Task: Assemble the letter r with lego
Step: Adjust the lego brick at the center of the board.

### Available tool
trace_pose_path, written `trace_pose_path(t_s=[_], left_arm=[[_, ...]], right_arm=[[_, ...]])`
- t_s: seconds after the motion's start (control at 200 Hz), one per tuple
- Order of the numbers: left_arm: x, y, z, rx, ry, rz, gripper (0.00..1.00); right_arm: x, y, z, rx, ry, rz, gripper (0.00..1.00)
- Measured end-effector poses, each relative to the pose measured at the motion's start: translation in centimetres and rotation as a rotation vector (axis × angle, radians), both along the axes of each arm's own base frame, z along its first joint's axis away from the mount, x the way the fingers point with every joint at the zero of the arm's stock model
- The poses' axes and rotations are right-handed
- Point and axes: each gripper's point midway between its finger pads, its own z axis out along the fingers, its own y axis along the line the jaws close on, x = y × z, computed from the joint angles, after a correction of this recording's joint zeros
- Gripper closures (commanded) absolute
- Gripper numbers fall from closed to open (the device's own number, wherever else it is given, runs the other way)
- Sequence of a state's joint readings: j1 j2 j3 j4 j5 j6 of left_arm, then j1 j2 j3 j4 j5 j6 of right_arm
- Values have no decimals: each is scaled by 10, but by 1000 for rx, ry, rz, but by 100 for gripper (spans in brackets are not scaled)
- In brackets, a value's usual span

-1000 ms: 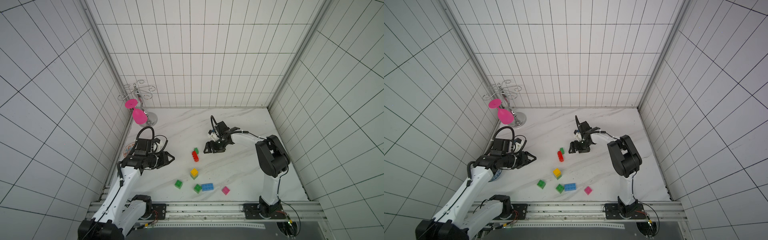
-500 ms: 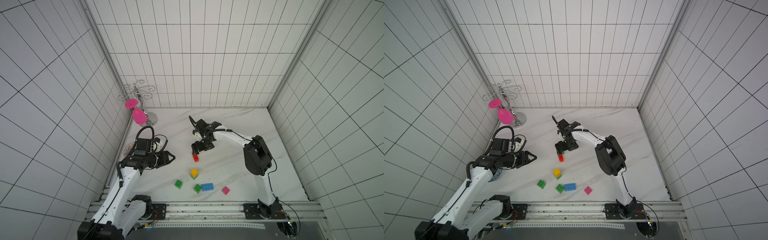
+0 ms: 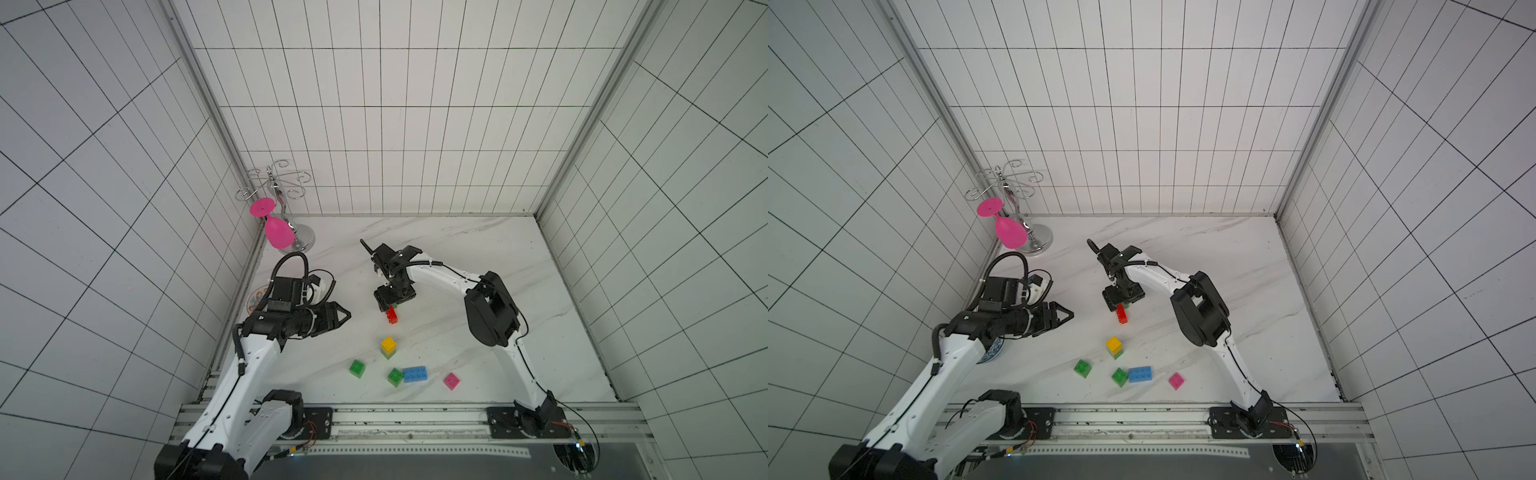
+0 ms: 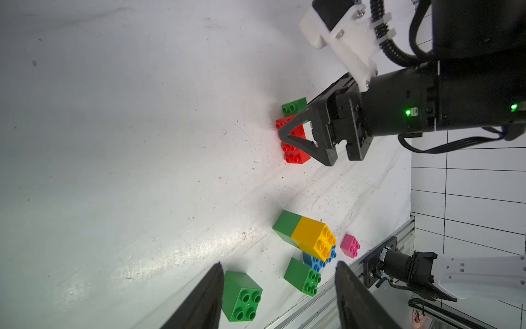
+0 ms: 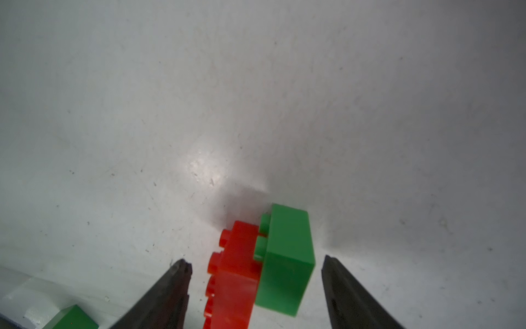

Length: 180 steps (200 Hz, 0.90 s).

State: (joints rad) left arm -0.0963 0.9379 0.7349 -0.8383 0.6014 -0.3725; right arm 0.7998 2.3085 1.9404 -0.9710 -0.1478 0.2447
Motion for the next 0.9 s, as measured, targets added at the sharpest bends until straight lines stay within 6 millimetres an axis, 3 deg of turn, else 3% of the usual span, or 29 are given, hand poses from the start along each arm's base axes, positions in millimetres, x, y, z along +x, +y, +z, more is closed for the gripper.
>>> trace_pose_path(t_s=[0.29,0.62,0.755,0.9], left_arm=[[0,0,0,0,0,0,32],[0,0,0,1,0,0,30],[0,0,0,0,2,0,30],[1,0,-2,0,11,0,30]], right_arm=[[-1,-1,-6,-11,10,-1,50],[0,1,-3,108,36,-56,100],[-6,-24,1,301,106,-229,100],[6,-64,4,551,154,-485,100]])
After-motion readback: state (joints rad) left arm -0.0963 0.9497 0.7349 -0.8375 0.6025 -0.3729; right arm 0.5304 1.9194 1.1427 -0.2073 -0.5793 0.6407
